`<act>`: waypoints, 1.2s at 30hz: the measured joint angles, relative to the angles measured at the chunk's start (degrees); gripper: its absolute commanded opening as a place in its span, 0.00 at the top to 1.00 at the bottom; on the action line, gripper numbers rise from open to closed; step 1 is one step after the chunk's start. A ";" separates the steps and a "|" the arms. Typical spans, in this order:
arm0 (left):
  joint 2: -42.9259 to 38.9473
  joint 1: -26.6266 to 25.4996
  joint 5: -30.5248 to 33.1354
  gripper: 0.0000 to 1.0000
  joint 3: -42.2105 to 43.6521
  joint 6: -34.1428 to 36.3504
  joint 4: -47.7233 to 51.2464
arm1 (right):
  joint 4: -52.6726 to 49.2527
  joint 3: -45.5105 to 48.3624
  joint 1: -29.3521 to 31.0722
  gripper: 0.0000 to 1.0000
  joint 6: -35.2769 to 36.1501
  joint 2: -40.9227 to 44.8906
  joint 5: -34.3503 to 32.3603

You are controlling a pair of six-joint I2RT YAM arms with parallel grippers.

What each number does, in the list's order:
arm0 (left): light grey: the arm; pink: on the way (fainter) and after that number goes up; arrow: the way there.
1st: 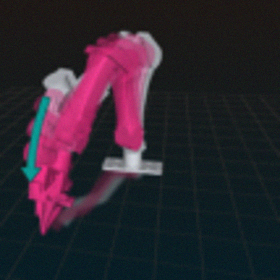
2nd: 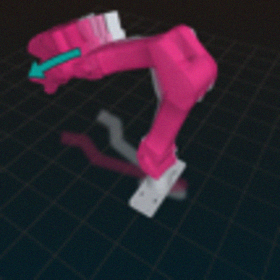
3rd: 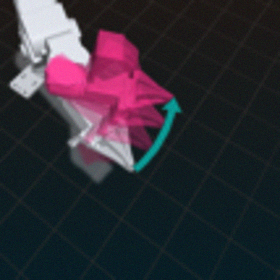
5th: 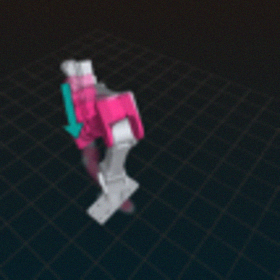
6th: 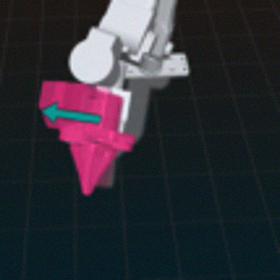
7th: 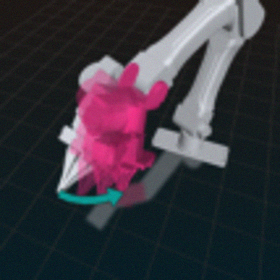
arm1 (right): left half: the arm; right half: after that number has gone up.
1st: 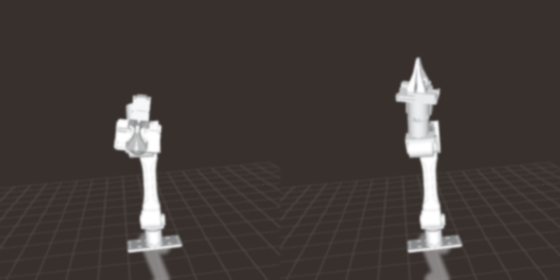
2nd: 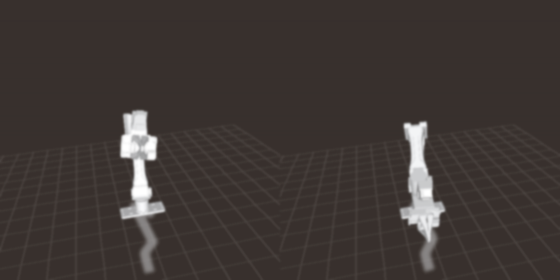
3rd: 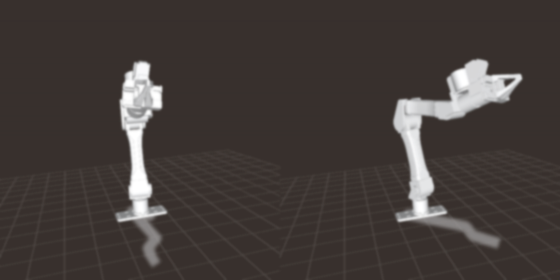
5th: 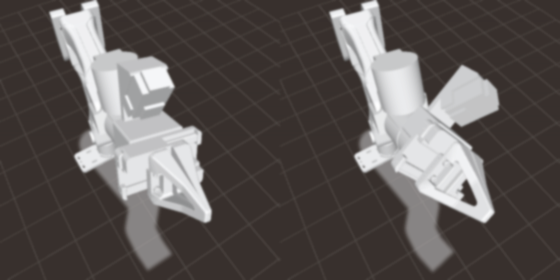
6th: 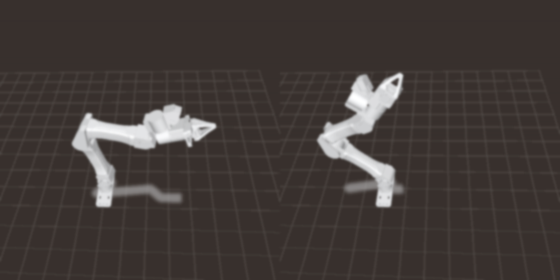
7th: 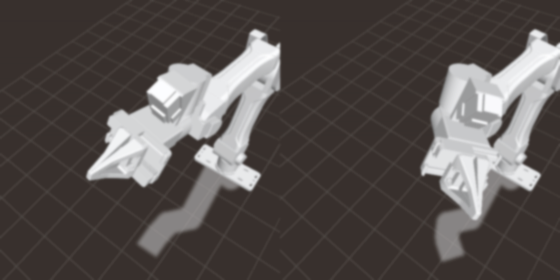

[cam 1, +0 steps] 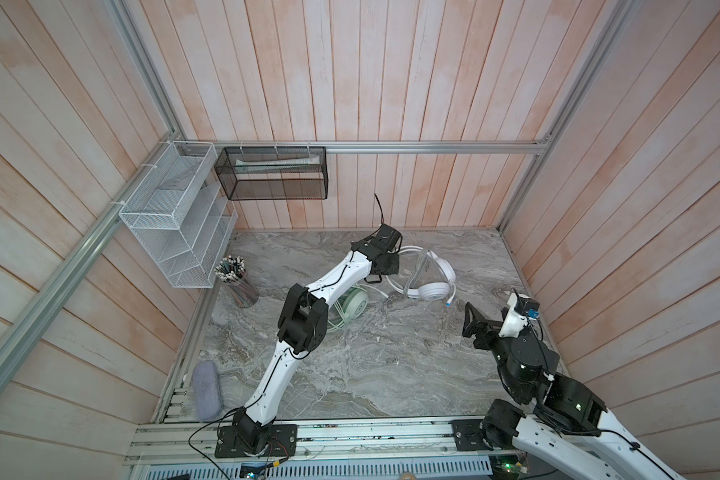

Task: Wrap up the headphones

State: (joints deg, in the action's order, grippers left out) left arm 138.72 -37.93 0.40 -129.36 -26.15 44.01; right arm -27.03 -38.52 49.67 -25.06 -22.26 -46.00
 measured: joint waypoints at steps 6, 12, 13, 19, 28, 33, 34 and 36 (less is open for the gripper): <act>-0.22 -0.37 -0.15 1.00 6.54 -0.04 -3.52 | 0.00 0.00 0.00 0.05 0.02 0.00 0.02; -0.33 -0.50 -0.15 1.00 11.85 0.00 -4.39 | 0.02 0.00 0.00 0.05 0.02 0.00 0.02; -0.72 -0.50 -0.20 1.00 13.05 0.00 -5.35 | 0.00 0.00 0.00 0.05 0.02 0.00 0.02; -7.63 -0.55 -0.17 1.00 24.24 -0.07 -9.60 | 0.02 0.00 0.00 0.05 0.04 0.00 0.04; -15.50 -0.55 -0.02 1.00 35.65 -0.04 -11.67 | 0.04 0.00 0.00 0.05 0.02 0.00 0.07; -15.63 -0.50 -0.17 1.00 35.91 -0.22 -11.91 | 0.04 0.00 0.00 0.05 0.02 0.00 0.11; -15.63 -0.48 -0.22 1.00 35.91 -0.26 -11.91 | 0.04 0.00 0.00 0.05 0.02 0.00 0.24; -15.63 -0.46 -0.22 1.00 35.91 -0.35 -11.89 | 0.04 0.00 0.00 0.05 0.02 0.00 0.46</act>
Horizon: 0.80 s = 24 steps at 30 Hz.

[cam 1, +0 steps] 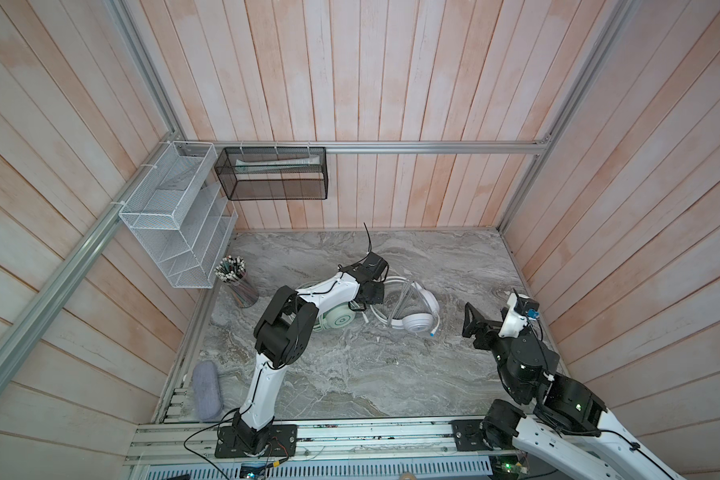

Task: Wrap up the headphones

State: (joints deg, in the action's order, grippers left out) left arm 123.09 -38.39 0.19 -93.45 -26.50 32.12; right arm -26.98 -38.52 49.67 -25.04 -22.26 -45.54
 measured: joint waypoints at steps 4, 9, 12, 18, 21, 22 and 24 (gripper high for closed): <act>0.02 0.13 -0.04 1.00 -0.02 -0.11 0.07 | 0.00 0.02 0.00 0.05 0.02 0.00 0.22; 0.15 0.24 0.00 0.93 -0.09 -0.15 0.35 | 0.02 0.02 0.00 0.05 0.02 0.00 0.44; 0.46 0.26 0.00 0.88 -0.28 -0.31 0.68 | 0.07 0.02 0.00 0.05 0.02 -0.02 0.44; 1.11 0.52 -0.42 0.83 -1.44 -0.72 1.44 | 0.15 0.02 0.00 0.05 0.04 -0.02 0.44; 1.36 0.70 -0.44 0.78 -1.75 -0.83 1.60 | 0.15 0.02 0.00 0.05 0.04 -0.02 0.44; 1.36 0.74 -0.44 0.78 -1.75 -0.92 1.64 | 0.15 0.02 0.00 0.05 0.04 -0.02 0.44; 1.36 0.79 -0.44 0.77 -1.79 -1.05 1.70 | 0.15 0.02 0.00 0.05 0.07 -0.02 0.44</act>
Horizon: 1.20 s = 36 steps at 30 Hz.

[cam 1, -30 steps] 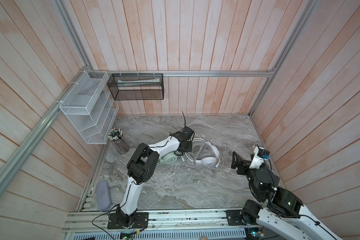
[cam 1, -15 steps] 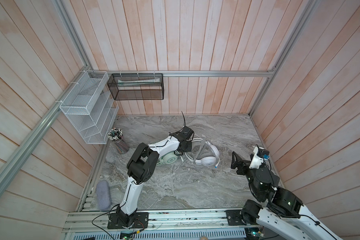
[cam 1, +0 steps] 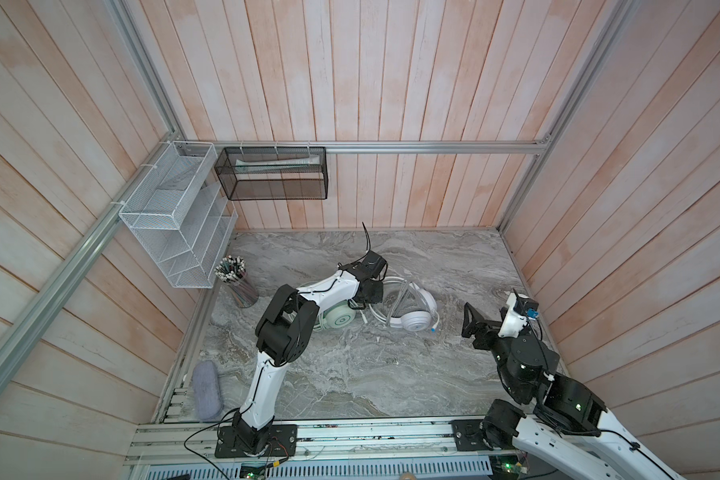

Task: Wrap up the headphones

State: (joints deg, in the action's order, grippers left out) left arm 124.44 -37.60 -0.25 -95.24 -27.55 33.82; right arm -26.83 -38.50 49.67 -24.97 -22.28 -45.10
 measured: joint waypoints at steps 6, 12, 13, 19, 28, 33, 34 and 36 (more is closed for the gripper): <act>0.00 0.00 -0.02 0.75 -0.02 -0.15 0.02 | 0.00 0.00 0.00 0.05 0.13 0.00 0.00; 0.00 0.00 -0.04 0.69 -0.39 -0.20 0.09 | 0.00 0.00 0.00 0.04 0.13 0.00 0.00; 0.00 0.00 -0.04 0.68 -0.46 -0.28 0.09 | 0.00 0.00 0.00 0.04 0.13 0.00 0.00; -0.07 0.02 -0.24 0.64 -0.48 -0.74 -0.02 | 0.00 0.00 0.00 0.04 0.13 0.00 0.00; -0.87 0.09 -0.44 0.58 -0.59 -1.20 -0.17 | 0.02 0.00 0.00 0.04 0.13 0.00 0.00; -1.75 0.11 -0.42 0.57 -1.03 -1.22 0.00 | 0.00 0.00 0.00 0.04 0.13 0.00 0.00; -1.86 0.13 -0.42 0.57 -1.14 -1.22 0.00 | 0.02 0.00 0.00 0.04 0.13 0.00 0.00; -2.23 0.15 -0.39 0.57 -1.20 -1.22 0.02 | 0.02 0.00 0.00 0.04 0.11 0.00 0.00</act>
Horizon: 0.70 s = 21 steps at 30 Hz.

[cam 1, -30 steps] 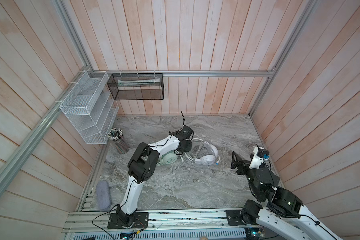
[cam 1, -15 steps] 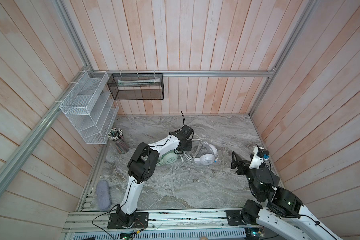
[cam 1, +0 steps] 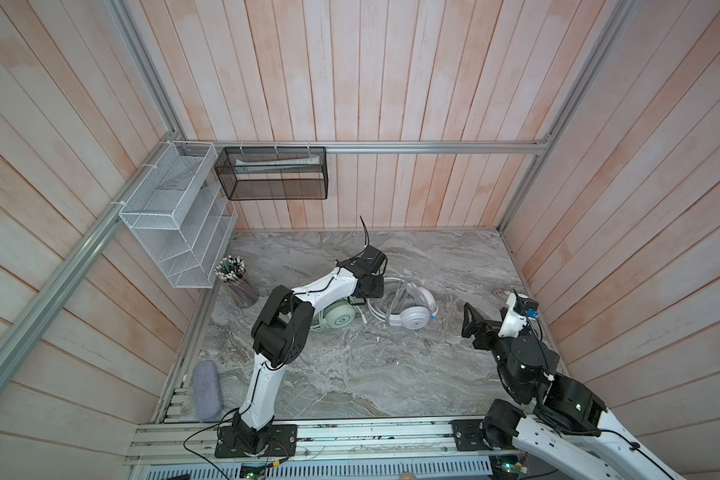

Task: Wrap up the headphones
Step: 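Open the left gripper and lift it up off the white headset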

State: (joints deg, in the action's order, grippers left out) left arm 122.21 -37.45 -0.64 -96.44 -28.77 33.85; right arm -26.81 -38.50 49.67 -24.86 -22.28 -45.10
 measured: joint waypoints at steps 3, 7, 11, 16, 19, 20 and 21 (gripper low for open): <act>-0.44 0.00 0.02 0.55 -0.09 -0.02 0.02 | -0.02 0.00 0.00 0.04 0.00 0.00 0.00; -0.85 0.00 0.02 0.52 -0.66 -0.13 0.00 | -0.02 0.00 0.00 0.04 0.00 0.00 0.00; -1.31 0.00 0.00 0.48 -1.81 -0.37 0.37 | -0.02 0.00 0.00 0.04 0.02 0.00 0.00; -1.60 0.00 0.02 0.38 -4.59 -0.55 0.70 | 0.00 0.00 0.00 0.04 0.00 0.00 0.00; -2.32 0.00 0.07 0.31 -6.16 -0.61 0.87 | 0.00 0.00 0.00 0.04 0.00 0.00 0.00; -2.71 0.00 0.09 0.29 -6.64 -0.57 0.76 | 0.00 0.00 0.00 0.04 0.00 0.00 0.00; -3.17 0.00 0.22 0.27 -6.91 -0.61 0.57 | 0.00 0.00 0.00 0.04 0.00 0.00 0.00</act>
State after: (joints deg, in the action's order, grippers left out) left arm 119.04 -37.45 -0.43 -103.35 -29.39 34.41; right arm -26.81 -38.50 49.67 -24.86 -22.28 -45.10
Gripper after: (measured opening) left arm 0.694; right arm 0.962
